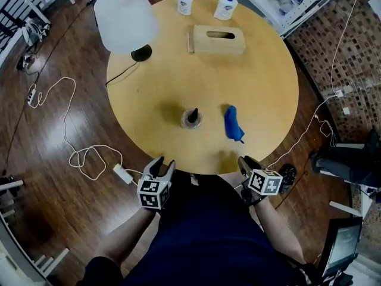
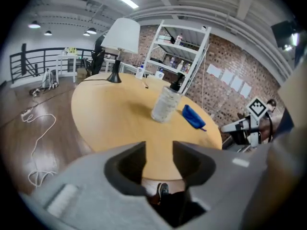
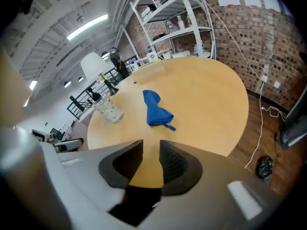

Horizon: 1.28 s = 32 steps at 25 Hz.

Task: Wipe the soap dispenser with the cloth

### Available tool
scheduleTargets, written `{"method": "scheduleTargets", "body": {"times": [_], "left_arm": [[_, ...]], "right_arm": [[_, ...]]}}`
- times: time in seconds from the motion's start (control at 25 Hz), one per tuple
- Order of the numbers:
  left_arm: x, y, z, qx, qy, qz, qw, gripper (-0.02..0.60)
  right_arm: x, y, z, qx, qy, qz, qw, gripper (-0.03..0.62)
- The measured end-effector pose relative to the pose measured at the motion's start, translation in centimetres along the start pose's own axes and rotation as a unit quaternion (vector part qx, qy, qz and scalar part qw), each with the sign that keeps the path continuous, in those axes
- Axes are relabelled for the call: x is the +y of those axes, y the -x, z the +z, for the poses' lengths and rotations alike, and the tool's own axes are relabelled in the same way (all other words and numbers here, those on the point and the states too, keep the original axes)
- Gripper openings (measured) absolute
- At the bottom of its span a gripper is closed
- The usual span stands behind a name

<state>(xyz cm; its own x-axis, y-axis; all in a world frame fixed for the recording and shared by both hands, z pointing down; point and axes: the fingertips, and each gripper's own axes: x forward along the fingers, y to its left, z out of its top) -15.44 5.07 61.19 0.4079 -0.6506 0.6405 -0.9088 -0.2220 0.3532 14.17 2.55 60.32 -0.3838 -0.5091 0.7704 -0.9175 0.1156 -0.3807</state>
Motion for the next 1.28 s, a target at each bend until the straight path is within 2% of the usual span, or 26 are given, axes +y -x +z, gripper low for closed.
{"method": "scheduleTargets", "body": {"times": [0.08,0.12,0.2,0.32,0.4,0.56,0.72,0.84,0.96,1.16,1.28], "left_arm": [[-1.0,1.3,-0.2,-0.009,0.01,-0.001,0.9999,0.003],[-2.1,2.1,0.2,-0.019,0.014,-0.009,0.9997,0.002],[-5.1,3.9,2.0,-0.049,0.02,-0.031,0.9981,0.002],[-8.9,6.6,4.2,-0.101,-0.001,-0.046,0.9939,0.002],[-12.4,8.5,4.5,-0.121,-0.005,-0.058,0.9909,0.002],[-20.3,11.5,1.3,-0.135,0.002,-0.085,0.9872,0.002],[-25.4,13.7,-3.3,-0.122,0.0,-0.081,0.9892,0.003],[-27.0,15.3,-5.2,-0.117,-0.004,-0.078,0.9901,0.003],[-27.1,16.4,-4.7,-0.135,-0.003,-0.076,0.9879,0.002],[-27.0,18.9,-3.7,-0.168,-0.033,-0.087,0.9813,0.003],[-25.2,20.3,-4.7,-0.179,-0.05,-0.072,0.98,0.003]], "right_arm": [[1.2,1.6,-0.5,-0.027,-0.006,0.029,0.999,0.048],[2.0,2.6,-0.7,-0.043,0.002,0.048,0.998,0.012],[4.0,4.5,-0.9,-0.072,0.039,0.086,0.993,0.011],[6.6,7.6,-1.2,-0.11,0.098,0.127,0.981,0.009],[7.3,10.1,-2.4,-0.123,0.113,0.147,0.975,0.009],[6.5,15.6,-5.8,-0.143,0.102,0.19,0.966,0.009],[5.4,19.9,-8.7,-0.161,0.088,0.21,0.96,0.009],[5.3,22.9,-9.9,-0.173,0.109,0.212,0.956,0.009],[6.2,25.0,-9.9,-0.188,0.136,0.215,0.949,0.01],[9.4,25.3,-10.3,-0.213,0.151,0.213,0.942,0.009],[11.5,24.5,-11.0,-0.213,0.162,0.211,0.94,0.009]]}}
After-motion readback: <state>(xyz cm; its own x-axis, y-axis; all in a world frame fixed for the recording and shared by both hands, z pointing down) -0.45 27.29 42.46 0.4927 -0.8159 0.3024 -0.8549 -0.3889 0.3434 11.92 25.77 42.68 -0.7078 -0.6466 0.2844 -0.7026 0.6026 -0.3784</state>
